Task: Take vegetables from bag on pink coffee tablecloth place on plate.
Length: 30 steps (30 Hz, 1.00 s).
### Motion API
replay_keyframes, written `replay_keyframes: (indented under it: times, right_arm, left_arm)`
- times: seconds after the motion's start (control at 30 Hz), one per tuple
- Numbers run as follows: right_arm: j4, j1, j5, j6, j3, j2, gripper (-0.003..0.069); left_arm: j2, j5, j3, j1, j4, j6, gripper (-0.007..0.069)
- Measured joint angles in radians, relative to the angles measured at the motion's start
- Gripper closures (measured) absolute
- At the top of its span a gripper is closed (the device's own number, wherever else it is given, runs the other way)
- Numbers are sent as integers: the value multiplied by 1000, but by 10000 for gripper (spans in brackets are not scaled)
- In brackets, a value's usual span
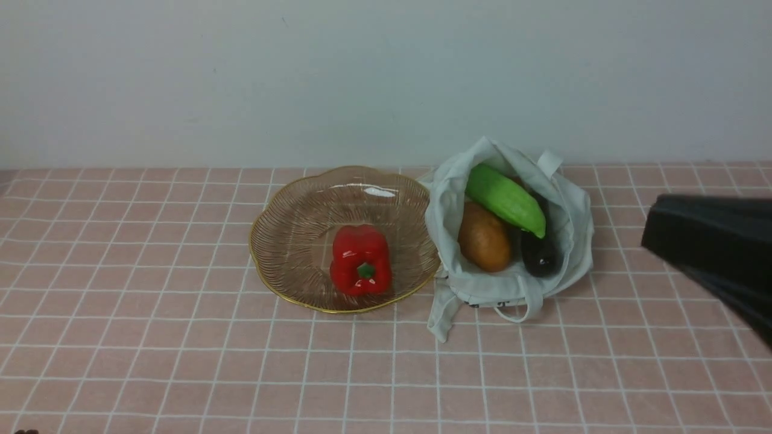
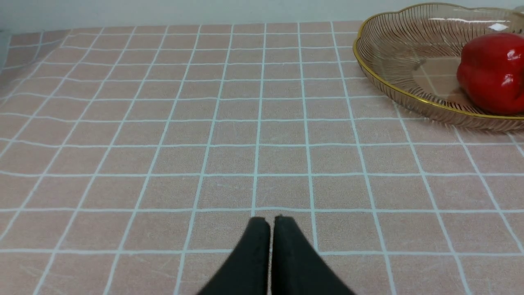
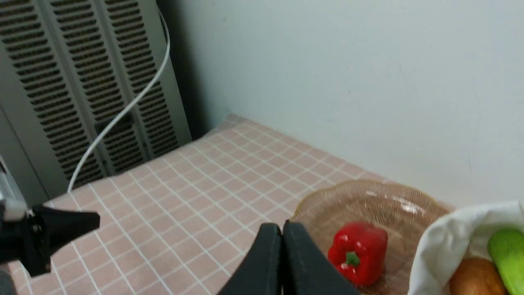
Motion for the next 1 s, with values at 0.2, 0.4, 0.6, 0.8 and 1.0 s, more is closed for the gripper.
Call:
replay_keyframes:
  times: [0.2,0.4,0.6,0.8,1.0]
  right_arm:
    - [-3,0,-9,-3,130,-1,673]
    - [-29,0,-15,-5,172,-1,673]
    - [-31,0,-22,-5,173,-6,673]
    - [-143,-96,-12,45,173,-71,673]
    - [-266,-366,43,132,247,-253,673]
  left_arm:
    - [0,0,0,0,0,0,629]
    - [0,0,0,0,0,0,629]
    - [0,0,0,0,0,0,629]
    - [0,0,0,0,0,0,629]
    - [0,0,0,0,0,0,629]
